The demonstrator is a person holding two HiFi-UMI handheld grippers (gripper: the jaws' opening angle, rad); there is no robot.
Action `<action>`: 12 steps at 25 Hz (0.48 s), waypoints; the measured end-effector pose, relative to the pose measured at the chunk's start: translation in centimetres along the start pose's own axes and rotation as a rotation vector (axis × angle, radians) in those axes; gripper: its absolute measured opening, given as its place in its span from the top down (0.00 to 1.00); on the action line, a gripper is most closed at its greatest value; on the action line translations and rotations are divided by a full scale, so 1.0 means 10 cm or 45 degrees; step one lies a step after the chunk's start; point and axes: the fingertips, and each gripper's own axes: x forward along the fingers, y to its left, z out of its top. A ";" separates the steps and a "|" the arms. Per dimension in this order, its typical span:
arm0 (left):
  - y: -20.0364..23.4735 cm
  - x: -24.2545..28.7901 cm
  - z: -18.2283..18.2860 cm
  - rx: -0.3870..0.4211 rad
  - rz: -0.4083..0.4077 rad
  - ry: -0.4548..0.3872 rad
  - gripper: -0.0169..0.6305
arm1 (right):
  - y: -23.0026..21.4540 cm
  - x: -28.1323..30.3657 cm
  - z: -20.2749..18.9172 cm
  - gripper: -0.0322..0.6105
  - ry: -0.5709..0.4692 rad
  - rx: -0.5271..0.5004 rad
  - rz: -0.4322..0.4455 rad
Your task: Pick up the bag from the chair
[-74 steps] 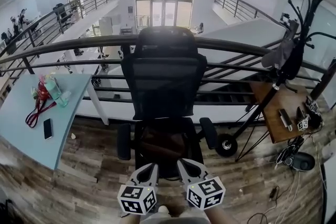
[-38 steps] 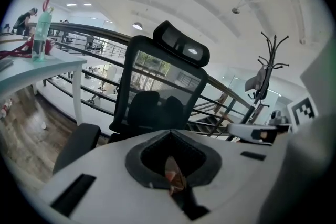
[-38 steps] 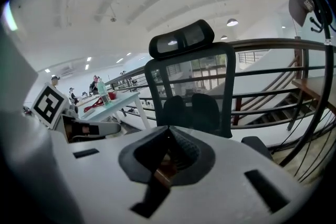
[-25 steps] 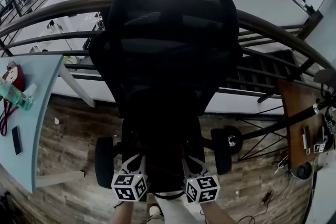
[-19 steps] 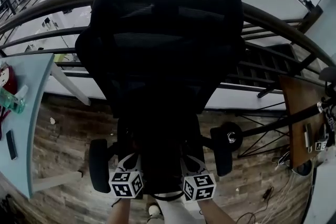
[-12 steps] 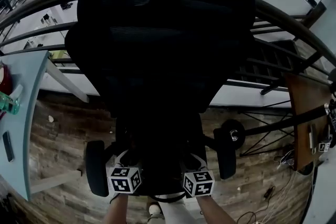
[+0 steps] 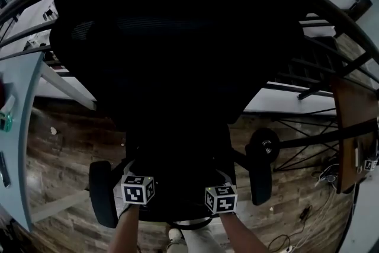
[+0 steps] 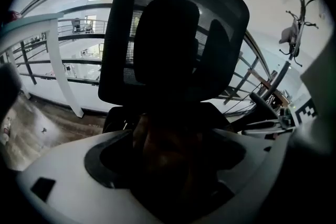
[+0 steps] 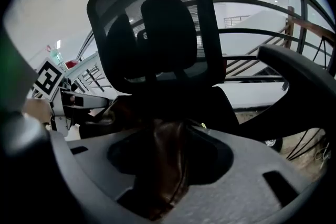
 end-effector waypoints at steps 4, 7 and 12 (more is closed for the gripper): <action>0.10 0.21 -0.08 0.018 0.019 0.072 0.35 | -0.10 0.16 -0.10 0.68 0.054 -0.003 -0.017; 0.13 0.31 -0.13 0.005 0.025 0.113 0.35 | -0.15 0.27 -0.19 0.68 0.101 -0.016 -0.020; 0.14 0.44 -0.21 -0.043 0.008 0.166 0.35 | -0.17 0.40 -0.28 0.68 0.148 -0.023 -0.014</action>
